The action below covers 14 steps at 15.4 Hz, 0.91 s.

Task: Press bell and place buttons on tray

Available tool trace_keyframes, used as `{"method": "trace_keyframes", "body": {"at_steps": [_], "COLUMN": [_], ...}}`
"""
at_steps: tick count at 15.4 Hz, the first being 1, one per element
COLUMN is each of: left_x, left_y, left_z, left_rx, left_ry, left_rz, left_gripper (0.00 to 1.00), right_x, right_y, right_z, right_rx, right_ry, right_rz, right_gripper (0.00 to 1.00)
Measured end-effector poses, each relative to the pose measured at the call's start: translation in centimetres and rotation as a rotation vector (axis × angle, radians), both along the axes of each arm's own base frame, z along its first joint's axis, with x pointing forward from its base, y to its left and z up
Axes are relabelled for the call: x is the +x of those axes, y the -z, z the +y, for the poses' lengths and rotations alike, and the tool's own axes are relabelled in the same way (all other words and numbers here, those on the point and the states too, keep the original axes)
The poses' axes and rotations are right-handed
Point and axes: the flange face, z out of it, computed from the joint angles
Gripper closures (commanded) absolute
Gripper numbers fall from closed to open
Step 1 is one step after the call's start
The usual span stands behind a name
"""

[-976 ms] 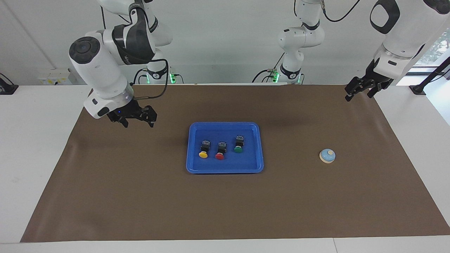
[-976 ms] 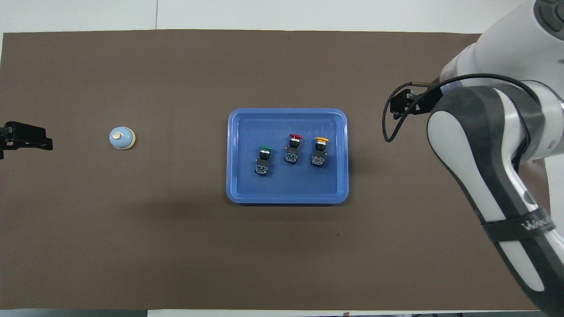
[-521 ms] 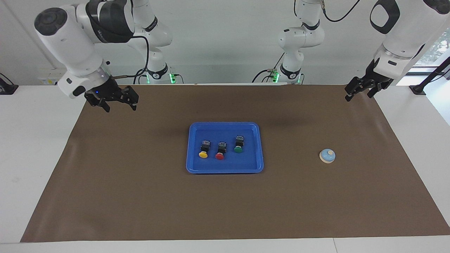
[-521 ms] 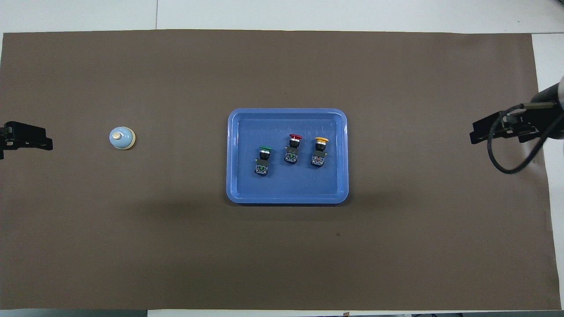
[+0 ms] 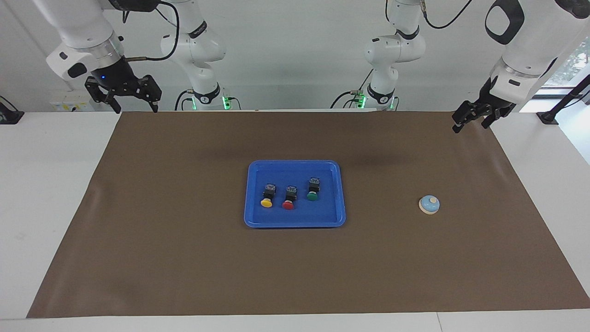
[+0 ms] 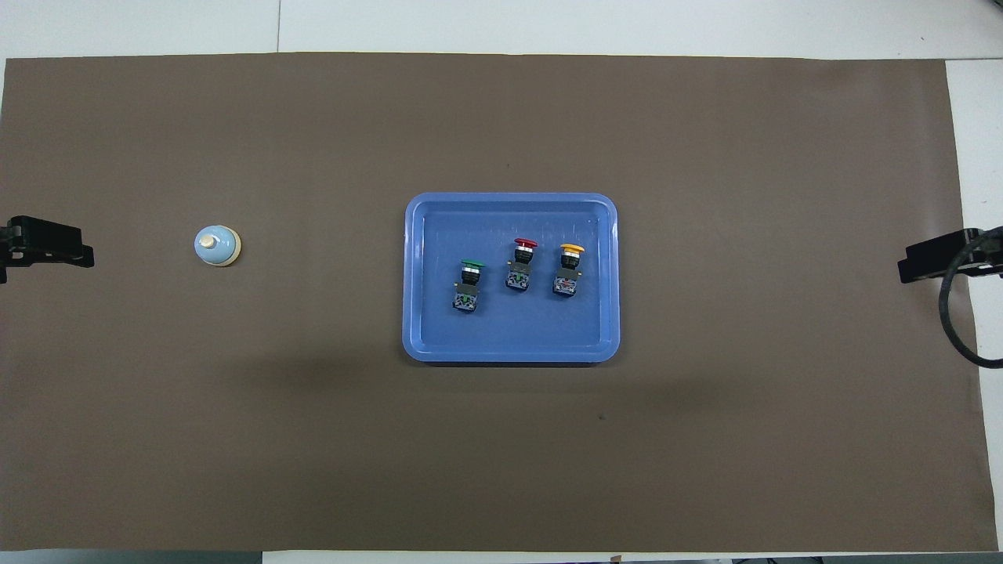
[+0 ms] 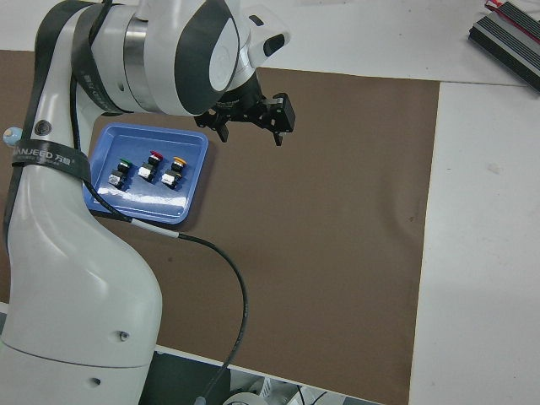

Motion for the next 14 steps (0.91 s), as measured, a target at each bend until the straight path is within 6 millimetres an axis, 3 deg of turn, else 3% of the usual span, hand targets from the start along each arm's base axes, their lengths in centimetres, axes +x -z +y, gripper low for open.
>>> {"method": "trace_keyframes", "body": {"at_steps": [4,14], "left_x": [0.0,0.0], "left_y": [0.0,0.0], "left_z": [0.0,0.0], "left_rx": [0.0,0.0], "left_ry": [0.0,0.0], "left_rz": [0.0,0.0], "left_gripper": [0.0,0.0], "right_x": [0.44,0.37], "right_y": [1.22,1.11], "right_z": [-0.05,0.1], "right_rx": [-0.001,-0.001], "right_ry": [0.0,-0.002], "right_rz": [0.009,0.007], "right_gripper": [0.0,0.0]}}
